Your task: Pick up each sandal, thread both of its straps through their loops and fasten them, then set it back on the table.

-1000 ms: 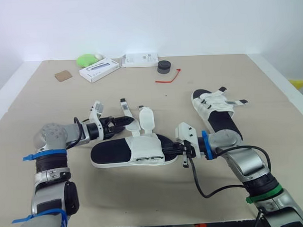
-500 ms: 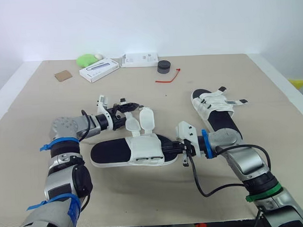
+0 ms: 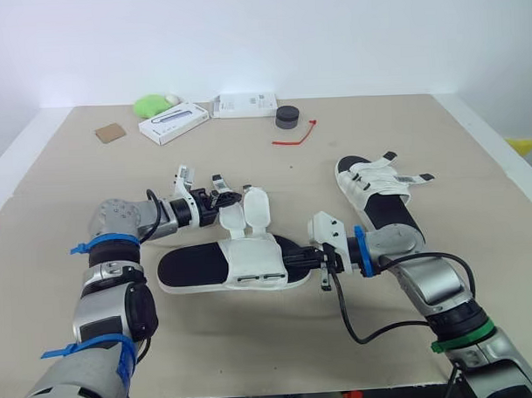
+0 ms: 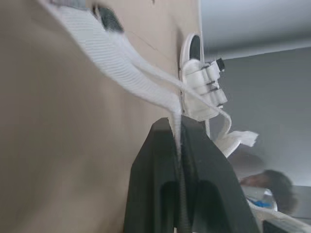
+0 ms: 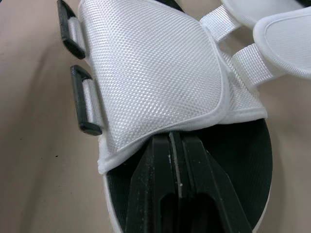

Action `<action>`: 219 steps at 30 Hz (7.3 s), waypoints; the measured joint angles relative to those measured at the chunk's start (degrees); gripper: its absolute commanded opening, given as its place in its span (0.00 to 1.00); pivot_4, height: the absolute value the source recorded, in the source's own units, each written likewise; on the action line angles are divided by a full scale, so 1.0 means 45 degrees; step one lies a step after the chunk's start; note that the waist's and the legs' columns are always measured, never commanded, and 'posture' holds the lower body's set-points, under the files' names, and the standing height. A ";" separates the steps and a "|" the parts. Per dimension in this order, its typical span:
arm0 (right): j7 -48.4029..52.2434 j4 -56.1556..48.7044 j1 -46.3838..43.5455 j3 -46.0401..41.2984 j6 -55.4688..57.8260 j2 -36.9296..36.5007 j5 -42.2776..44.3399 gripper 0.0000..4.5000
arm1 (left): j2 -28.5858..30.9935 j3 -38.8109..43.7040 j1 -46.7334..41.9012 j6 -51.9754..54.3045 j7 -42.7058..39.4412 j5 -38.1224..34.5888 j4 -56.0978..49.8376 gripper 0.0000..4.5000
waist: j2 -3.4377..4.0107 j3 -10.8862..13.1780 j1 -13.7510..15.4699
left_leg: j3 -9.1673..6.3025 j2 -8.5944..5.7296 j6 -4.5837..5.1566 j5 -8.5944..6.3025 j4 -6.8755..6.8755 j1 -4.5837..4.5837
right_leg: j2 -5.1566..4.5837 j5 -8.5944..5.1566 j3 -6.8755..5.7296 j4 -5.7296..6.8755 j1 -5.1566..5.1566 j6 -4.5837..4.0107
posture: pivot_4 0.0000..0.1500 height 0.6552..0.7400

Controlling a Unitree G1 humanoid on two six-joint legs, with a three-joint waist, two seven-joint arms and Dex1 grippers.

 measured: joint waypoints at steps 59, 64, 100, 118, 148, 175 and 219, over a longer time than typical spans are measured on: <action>0.0789 0.0522 -0.0479 0.0072 -0.0532 -0.0083 -0.0226 0.00 | 0.6622 -0.7837 0.9147 -1.8150 -0.7096 0.6958 -1.2644 0.99 | 0.0001 0.0000 0.0005 | 0.0104 0.0112 0.0104 -0.0033 -0.0009 0.0030 | 0.0083 -0.0052 0.0069 -0.0027 -0.0006 0.0073 | 1.00 1.00; 0.0840 0.0662 -0.0556 0.0098 -0.0580 0.0002 -0.0228 0.00 | 0.6838 -0.7436 0.9325 -1.5282 -0.7285 0.5580 -1.3132 0.99 | 0.0001 0.0000 -0.0001 | 0.0105 0.0119 0.0103 -0.0034 -0.0009 0.0031 | 0.0096 -0.0056 0.0067 -0.0025 -0.0009 0.0067 | 1.00 1.00; 0.1093 0.1161 -0.0903 0.0270 -0.0635 0.0258 -0.0471 0.00 | 0.5358 -0.3618 0.6680 0.1095 -0.0906 -0.7977 -1.1481 0.99 | -0.0005 0.0003 0.0002 | 0.0068 0.0113 0.0093 -0.0039 -0.0009 0.0028 | 0.0088 -0.0065 0.0056 -0.0008 -0.0014 0.0044 | 1.00 1.00; 0.1114 0.1137 -0.0897 0.0370 -0.0634 0.0235 -0.0464 0.00 | 0.4804 -0.5124 0.6375 -0.0485 0.5874 -1.4377 -0.9433 0.55 | -0.0008 0.0001 0.0018 | 0.0048 0.0072 0.0055 -0.0022 -0.0009 0.0022 | 0.0051 -0.0016 0.0044 -0.0006 -0.0010 -0.0026 | 1.00 1.00; 0.1259 0.1101 -0.0869 0.0381 -0.0651 0.0081 -0.0462 0.00 | 0.5079 -0.3663 0.6065 -0.2893 0.3100 -0.9464 -1.2564 0.02 | -0.0010 0.0003 0.0019 | 0.0045 0.0054 0.0027 -0.0006 -0.0010 0.0010 | 0.0069 -0.0041 0.0030 -0.0016 -0.0009 0.0002 | 1.00 1.00; 0.1347 0.1127 -0.0884 0.0470 -0.0741 0.0156 -0.0467 0.00 | 0.6848 -0.6846 0.9214 -1.9526 -0.7298 0.7984 -1.4525 0.02 | -0.0014 0.0008 0.0029 | 0.0118 0.0121 0.0066 -0.0037 -0.0016 0.0008 | 0.0099 -0.0076 0.0039 -0.0033 -0.0016 0.0024 | 1.00 1.00; 0.1479 0.1105 -0.0868 0.0567 -0.0822 0.0203 -0.0471 0.00 | 0.8033 -0.5341 1.0526 -2.9402 -0.3371 1.1113 -0.8881 1.00 | -0.0009 0.0010 0.0019 | 0.0120 0.0158 0.0082 -0.0046 -0.0016 0.0032 | 0.0073 -0.0059 0.0005 -0.0024 -0.0023 0.0010 | 1.00 1.00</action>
